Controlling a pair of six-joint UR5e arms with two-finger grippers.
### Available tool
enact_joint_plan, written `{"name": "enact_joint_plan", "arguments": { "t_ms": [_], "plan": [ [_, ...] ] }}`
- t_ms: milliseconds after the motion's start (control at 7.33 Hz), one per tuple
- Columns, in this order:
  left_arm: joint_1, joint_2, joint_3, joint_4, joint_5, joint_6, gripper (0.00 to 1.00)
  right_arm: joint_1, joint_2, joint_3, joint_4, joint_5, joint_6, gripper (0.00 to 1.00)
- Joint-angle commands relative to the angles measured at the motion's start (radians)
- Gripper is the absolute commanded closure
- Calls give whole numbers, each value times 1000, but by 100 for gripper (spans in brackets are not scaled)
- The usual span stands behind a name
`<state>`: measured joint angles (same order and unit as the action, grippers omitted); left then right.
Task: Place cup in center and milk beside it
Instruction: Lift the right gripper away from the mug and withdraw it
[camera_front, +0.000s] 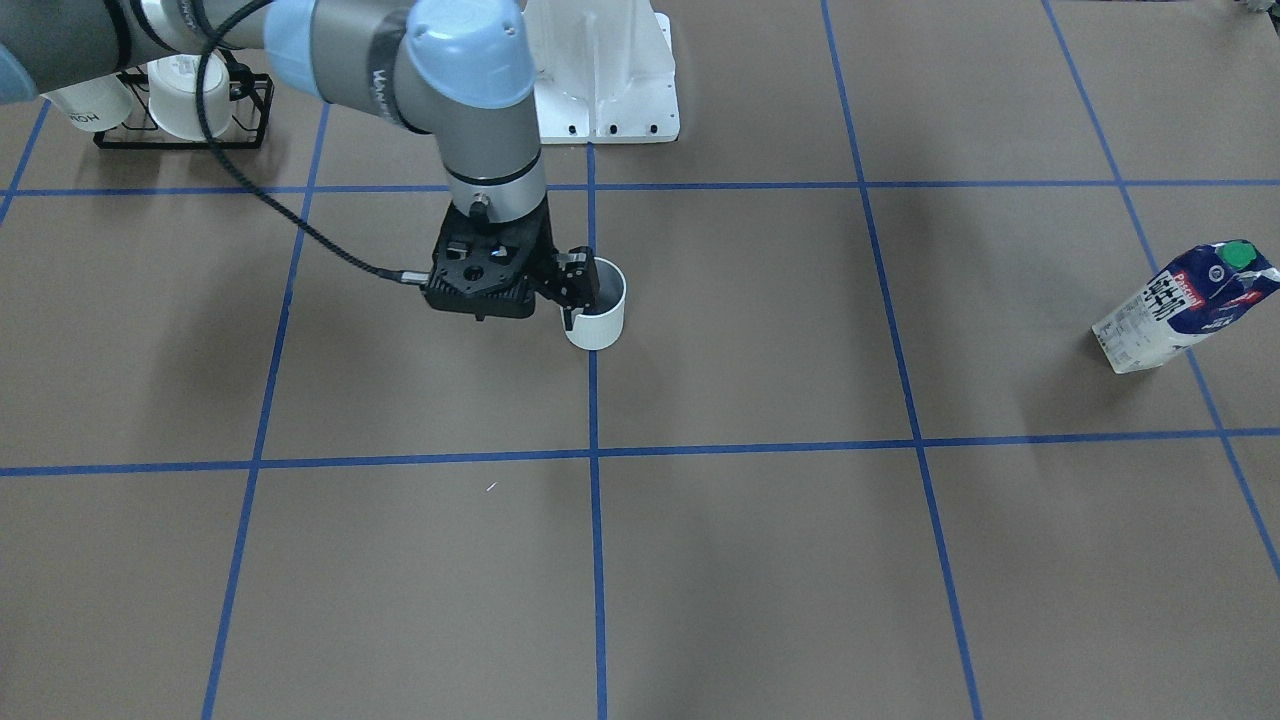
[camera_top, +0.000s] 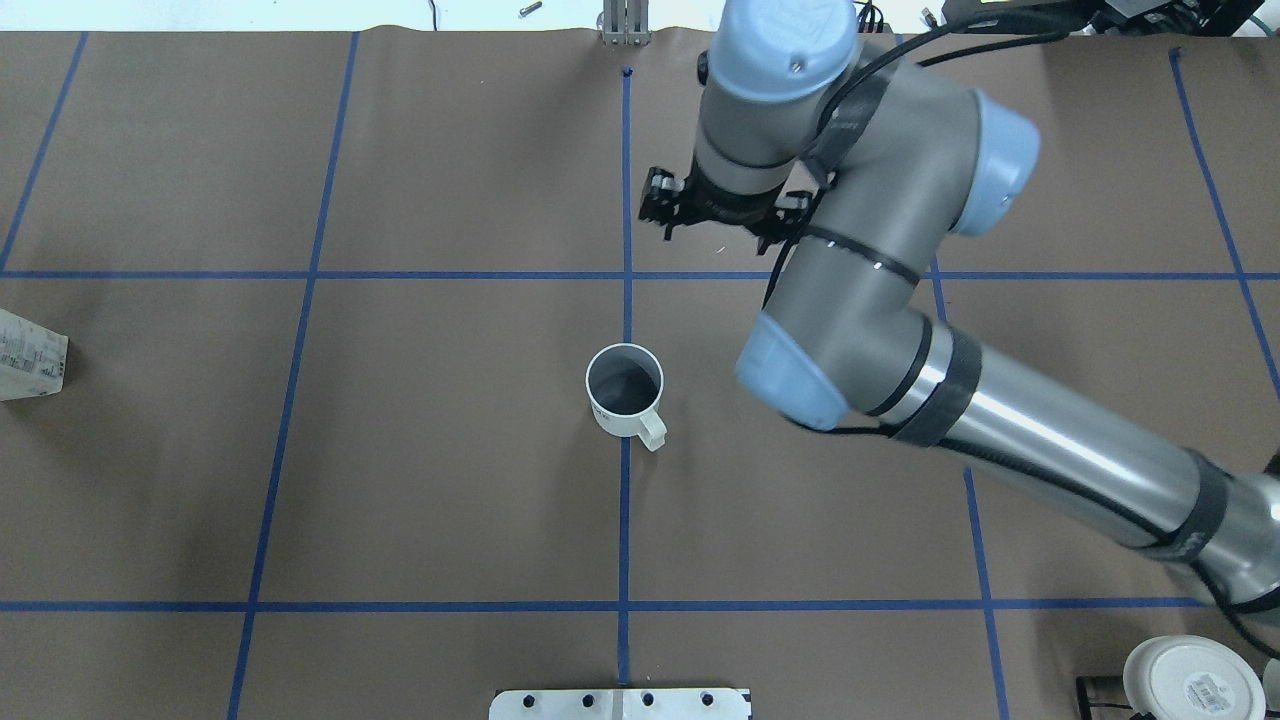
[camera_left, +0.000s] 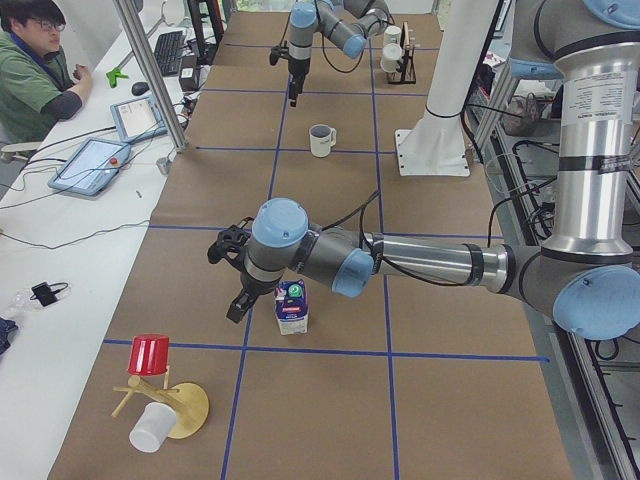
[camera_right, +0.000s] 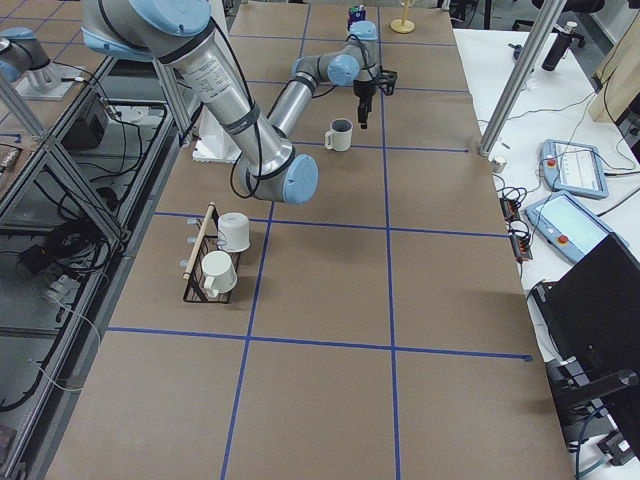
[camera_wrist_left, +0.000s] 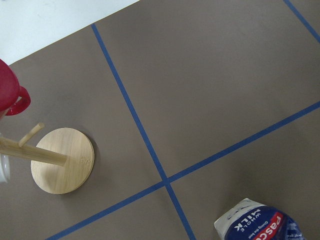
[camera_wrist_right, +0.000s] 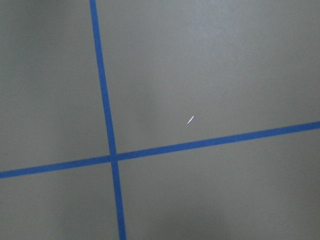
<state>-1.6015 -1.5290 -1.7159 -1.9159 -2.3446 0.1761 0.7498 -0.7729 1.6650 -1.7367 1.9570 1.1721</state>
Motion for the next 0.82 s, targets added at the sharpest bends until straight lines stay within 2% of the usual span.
{"name": "enact_joint_plan", "arguments": {
  "t_ms": [0,273,545,682],
  "plan": [
    [2,9,-23,0,-1,-9,1,188,-128,-1,6,114,-341,0],
    [9,12,-63,6,-1,-198,1,314,-247,-1,8,126,-568,0],
    [32,61,-92,3,-1,-295,1,493,-406,2,8,219,-891,0],
    [60,94,-120,-3,1,-387,1,579,-486,-2,6,236,-1074,0]
  ]
}}
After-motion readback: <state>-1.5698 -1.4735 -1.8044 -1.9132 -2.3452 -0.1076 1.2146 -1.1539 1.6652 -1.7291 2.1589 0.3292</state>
